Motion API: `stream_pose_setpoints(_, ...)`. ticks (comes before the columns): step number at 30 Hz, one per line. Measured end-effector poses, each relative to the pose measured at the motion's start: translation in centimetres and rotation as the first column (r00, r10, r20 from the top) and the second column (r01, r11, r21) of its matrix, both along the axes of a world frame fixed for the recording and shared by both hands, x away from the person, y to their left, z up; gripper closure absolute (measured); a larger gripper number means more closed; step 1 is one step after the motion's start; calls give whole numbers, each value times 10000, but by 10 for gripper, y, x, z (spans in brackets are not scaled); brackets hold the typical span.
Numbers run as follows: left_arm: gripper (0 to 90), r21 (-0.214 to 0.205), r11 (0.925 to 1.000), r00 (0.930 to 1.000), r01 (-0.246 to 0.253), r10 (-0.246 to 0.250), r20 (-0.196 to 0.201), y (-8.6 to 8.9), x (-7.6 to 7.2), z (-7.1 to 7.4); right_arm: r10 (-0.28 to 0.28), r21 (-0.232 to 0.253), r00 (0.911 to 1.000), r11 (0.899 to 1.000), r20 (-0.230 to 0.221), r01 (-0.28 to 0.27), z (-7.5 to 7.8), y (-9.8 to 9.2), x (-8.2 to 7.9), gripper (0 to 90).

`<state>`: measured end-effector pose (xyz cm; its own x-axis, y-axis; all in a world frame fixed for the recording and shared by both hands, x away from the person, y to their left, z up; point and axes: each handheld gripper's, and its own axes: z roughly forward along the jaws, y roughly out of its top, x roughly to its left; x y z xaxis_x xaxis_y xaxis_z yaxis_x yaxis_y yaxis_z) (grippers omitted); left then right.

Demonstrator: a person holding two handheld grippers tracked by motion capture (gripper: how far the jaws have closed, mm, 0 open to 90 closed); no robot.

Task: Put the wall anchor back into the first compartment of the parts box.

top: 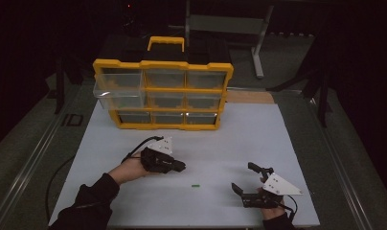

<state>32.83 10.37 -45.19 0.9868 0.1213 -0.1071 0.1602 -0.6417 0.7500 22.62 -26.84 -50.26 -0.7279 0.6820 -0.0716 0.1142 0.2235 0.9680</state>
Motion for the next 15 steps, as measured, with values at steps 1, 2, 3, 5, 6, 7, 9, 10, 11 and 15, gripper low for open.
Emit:
stream_pose_setpoints(1,832,-25,10000,10000,20,-20,28,2,-1,2,-1,-11,10000,10000,20,1,0,0,0,86)
stream_pose_setpoints(2,833,-64,10000,10000,19,-19,24,4,-1,4,-7,-21,10000,10000,33,7,0,0,0,85)
stream_pose_setpoints(3,832,7,10000,10000,45,-45,39,6,-1,6,2,-2,10000,10000,25,-2,0,0,0,86)
stream_pose_setpoints(5,832,39,9999,9999,110,-110,24,11,-2,9,-9,-15,10000,10000,32,9,0,0,0,86)
stream_pose_setpoints(6,832,84,9998,9999,164,-165,48,13,-2,12,-3,-11,10000,10000,28,3,0,0,0,86)
stream_pose_setpoints(7,832,49,9998,9998,187,-187,23,16,-3,14,1,-11,10000,10000,32,-1,0,0,0,86)
stream_pose_setpoints(9,832,-11,9996,9996,276,-276,45,21,-3,20,1,-34,10000,10000,67,0,0,0,0,86)
stream_pose_setpoints(10,832,-56,9996,9996,284,-283,47,24,-4,24,12,-12,10000,10000,53,-12,0,0,0,86)
stream_pose_setpoints(11,832,-59,9996,9996,284,-284,84,27,-4,27,4,-13,10000,10000,56,-4,1,0,0,86)
stream_pose_setpoints(15,833,-85,9996,9990,278,-275,357,40,-7,44,12,49,10000,10000,70,-13,1,0,0,85)
